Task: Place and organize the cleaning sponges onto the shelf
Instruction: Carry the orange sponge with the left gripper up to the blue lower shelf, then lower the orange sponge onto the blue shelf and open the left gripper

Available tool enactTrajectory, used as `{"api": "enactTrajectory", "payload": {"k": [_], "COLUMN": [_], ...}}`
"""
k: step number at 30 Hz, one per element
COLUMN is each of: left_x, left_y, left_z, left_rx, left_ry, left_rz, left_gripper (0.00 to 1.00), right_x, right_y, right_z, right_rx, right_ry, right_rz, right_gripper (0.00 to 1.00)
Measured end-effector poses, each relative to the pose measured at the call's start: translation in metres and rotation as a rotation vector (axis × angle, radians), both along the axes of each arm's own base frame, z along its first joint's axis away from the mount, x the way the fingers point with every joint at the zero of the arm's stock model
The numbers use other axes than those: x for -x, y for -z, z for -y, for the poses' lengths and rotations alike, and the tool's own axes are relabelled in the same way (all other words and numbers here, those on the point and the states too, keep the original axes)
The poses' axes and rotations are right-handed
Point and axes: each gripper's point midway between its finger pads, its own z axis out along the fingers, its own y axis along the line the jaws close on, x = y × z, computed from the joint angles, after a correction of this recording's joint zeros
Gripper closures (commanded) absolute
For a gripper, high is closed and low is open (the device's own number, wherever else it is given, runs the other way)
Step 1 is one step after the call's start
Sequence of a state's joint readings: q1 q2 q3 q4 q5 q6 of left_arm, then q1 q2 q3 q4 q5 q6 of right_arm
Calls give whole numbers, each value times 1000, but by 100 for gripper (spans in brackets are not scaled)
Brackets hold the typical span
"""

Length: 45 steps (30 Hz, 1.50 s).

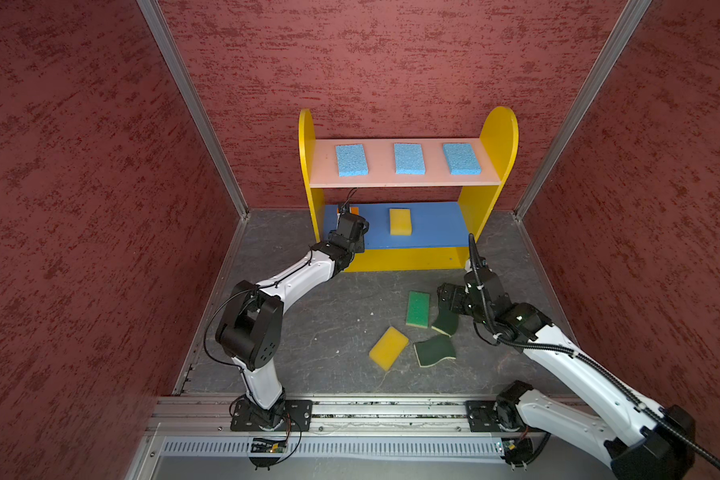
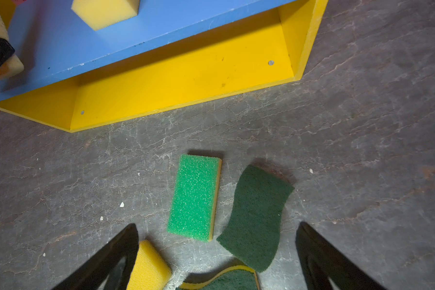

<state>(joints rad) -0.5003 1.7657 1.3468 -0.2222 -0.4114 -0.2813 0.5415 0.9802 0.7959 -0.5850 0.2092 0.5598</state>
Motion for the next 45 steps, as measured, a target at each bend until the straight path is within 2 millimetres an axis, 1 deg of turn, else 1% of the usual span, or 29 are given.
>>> {"api": "enactTrajectory", "payload": {"k": [7, 12, 23, 32, 35, 39, 45], "left_x": [-10, -15, -16, -17, -19, -20, -18], "left_y": [2, 8, 9, 9, 11, 12, 18], "left_z": [-1, 2, 2, 2, 2, 1, 0], "left_rx": [3, 1, 1, 3, 0, -3, -12], "left_ry": [-5, -3, -5, -9, -11, -14, -17], "left_rz": [1, -7, -8, -10, -15, -26, -48], "left_gripper": [42, 42, 39, 33, 30, 25, 22], "right_x": [-1, -1, -2, -2, -2, -2, -2], "right_y": [3, 4, 7, 7, 7, 6, 5], "right_z": [-1, -1, -2, -2, -2, -2, -2], "right_rx": [4, 5, 12, 12, 11, 10, 7], "right_ry": [-2, -3, -5, -6, -5, -5, -6], "right_rz": [-10, -11, -19, -19, -19, -17, -13], "right_gripper": [1, 1, 1, 1, 1, 1, 1]}}
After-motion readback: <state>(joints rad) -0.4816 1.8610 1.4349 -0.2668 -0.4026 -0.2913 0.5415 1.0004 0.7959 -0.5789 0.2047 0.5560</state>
